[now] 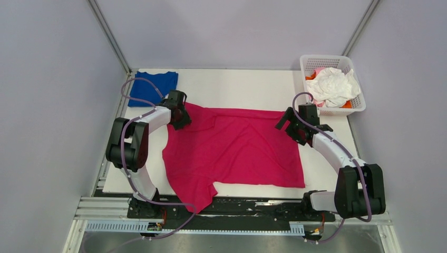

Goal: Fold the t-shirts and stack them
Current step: Flatten out the tshirt

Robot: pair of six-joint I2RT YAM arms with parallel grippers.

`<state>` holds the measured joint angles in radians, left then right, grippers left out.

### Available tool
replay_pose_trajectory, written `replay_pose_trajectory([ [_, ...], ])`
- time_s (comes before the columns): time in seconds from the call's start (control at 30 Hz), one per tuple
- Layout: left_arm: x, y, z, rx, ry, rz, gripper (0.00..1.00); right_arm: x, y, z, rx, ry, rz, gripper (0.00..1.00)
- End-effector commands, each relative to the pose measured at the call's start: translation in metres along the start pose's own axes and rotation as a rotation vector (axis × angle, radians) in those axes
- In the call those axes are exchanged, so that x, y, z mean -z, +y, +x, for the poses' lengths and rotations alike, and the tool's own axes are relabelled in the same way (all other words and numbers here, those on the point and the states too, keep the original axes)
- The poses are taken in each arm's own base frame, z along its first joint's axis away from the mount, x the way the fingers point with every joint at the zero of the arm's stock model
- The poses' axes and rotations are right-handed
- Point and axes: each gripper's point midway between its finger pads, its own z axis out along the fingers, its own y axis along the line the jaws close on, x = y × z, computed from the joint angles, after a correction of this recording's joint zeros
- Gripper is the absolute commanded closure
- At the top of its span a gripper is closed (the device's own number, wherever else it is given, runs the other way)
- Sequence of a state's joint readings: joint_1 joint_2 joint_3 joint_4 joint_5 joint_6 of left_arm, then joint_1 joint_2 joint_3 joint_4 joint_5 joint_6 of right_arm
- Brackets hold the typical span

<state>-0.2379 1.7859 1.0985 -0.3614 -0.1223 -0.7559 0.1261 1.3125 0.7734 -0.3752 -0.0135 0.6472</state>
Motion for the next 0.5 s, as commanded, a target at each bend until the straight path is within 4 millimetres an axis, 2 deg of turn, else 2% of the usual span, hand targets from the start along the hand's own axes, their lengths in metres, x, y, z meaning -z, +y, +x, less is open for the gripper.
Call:
replay_pose_trajectory([
  [0.0, 0.009, -0.001, -0.014, -0.009, -0.031, -0.011, 0.5, 0.003, 0.013, -0.02, 0.01, -0.058, -0.049, 0.0],
  [0.27, 0.01, 0.009, -0.01, -0.022, -0.025, -0.053, 0.51, 0.004, 0.01, -0.02, 0.006, -0.059, -0.047, 0.0],
  [0.47, 0.004, 0.0, -0.007, -0.025, 0.004, -0.02, 0.64, 0.002, 0.007, -0.02, 0.002, -0.056, -0.037, 0.0],
])
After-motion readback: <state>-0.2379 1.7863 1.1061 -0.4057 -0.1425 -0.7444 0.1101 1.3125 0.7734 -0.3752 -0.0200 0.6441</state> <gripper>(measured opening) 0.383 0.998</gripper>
